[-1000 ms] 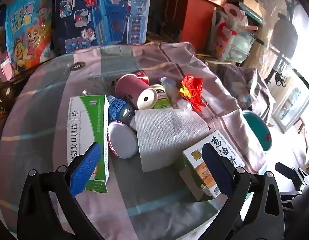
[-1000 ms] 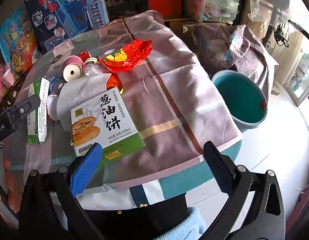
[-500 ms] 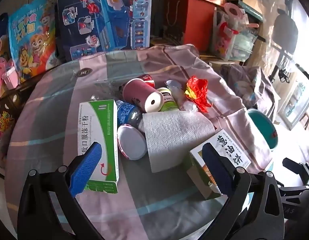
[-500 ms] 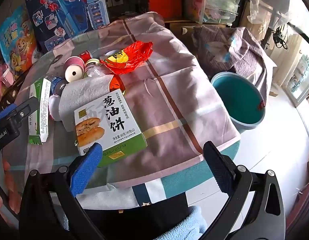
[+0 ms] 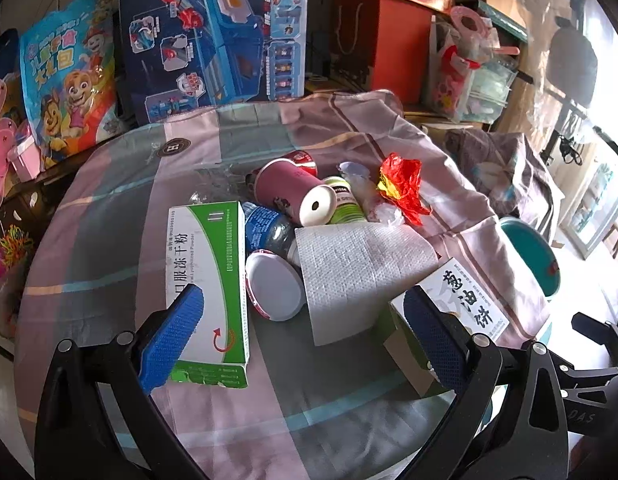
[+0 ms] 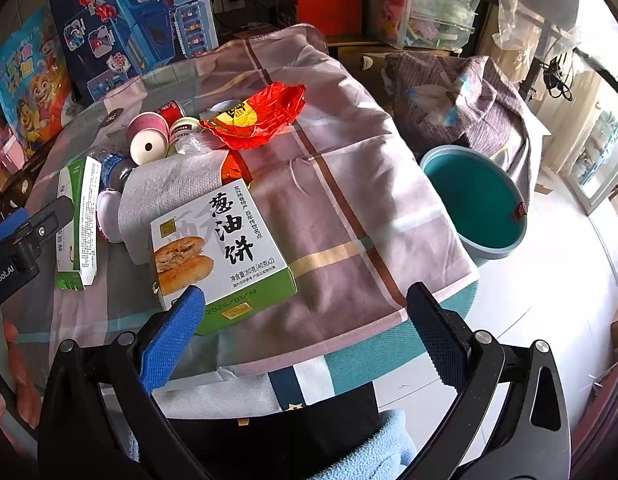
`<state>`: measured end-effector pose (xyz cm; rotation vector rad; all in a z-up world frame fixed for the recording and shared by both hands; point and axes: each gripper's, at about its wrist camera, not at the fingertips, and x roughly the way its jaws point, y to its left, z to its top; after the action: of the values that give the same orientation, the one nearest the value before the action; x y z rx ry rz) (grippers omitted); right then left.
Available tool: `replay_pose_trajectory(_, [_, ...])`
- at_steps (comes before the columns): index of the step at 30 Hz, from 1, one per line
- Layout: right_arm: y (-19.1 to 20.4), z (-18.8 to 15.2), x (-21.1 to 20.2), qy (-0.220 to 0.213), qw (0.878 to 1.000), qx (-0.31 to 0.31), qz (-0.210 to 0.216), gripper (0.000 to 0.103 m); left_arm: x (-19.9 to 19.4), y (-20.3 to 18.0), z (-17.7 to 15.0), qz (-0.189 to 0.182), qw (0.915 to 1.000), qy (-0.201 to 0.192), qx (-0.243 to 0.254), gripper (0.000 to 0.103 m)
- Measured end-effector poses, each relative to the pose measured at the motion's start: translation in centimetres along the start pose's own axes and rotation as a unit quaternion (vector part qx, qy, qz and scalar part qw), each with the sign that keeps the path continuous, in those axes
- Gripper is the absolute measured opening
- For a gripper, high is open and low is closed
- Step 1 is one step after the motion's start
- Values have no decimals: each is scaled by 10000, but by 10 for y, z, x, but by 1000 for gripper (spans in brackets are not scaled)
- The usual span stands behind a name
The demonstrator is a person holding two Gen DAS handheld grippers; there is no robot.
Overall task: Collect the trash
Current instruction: 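Approach the green medicine box with the left tool and the pancake box with the right tool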
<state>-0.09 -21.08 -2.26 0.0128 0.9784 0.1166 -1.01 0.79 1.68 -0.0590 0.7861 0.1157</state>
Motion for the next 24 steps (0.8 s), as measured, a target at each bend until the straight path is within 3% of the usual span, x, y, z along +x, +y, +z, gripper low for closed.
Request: replay_pose_trajectory(24, [20,-7,7,134,9996,-233,-104,97,5,16,-13,-43,9999,74,-80,100])
